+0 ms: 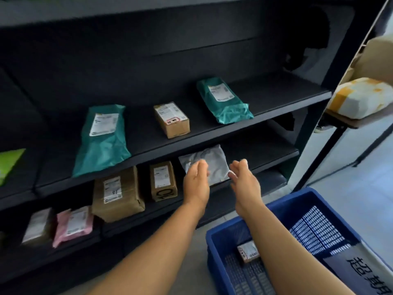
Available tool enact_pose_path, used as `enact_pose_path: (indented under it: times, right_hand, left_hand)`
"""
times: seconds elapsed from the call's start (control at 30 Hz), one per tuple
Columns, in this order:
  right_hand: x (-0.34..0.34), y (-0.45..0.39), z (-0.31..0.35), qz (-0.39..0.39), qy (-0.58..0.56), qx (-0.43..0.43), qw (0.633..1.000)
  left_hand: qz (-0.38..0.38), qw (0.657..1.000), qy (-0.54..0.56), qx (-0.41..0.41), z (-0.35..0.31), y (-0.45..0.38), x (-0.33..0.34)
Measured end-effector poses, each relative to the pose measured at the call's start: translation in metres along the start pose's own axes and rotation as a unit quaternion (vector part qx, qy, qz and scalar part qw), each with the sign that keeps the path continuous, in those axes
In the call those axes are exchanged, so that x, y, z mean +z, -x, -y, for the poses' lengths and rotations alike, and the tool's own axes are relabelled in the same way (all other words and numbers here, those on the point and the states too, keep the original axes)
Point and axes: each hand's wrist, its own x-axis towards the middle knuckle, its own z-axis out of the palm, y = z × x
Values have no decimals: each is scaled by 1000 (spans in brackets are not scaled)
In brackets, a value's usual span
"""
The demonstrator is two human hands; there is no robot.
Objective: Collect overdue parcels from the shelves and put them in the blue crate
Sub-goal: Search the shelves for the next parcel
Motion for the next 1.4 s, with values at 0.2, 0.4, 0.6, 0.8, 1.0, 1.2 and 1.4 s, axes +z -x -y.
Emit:
enact_pose_path:
  times: [0.2, 0.4, 0.6, 0.8, 1.0, 1.2, 1.4]
  right_hand:
    - [102, 18, 22, 54, 13, -18, 998]
    - [187, 31, 34, 91, 27, -42, 995]
    - [253, 38, 36, 102, 43, -57, 992]
    - [290, 30, 33, 97, 55, -40, 993]
    - [312, -12, 24, 85, 103, -7, 991]
    - [325, -63, 19, 96, 187, 3, 978]
    - [339, -110, 13, 123, 195, 53, 972]
  left_hand:
    - [-44, 997, 49, 27, -48, -24, -89]
    - [-79, 994, 62, 50, -74, -48, -165]
    - [-107, 990, 70, 67, -89, -67, -231]
    - [-131, 988, 54, 57, -86, -90, -276]
    - [-128, 990, 58, 2, -73, -122, -293]
    - [-138, 988, 44, -56, -54, -165, -291]
    - [-161, 981, 33, -101, -44, -202, -281]
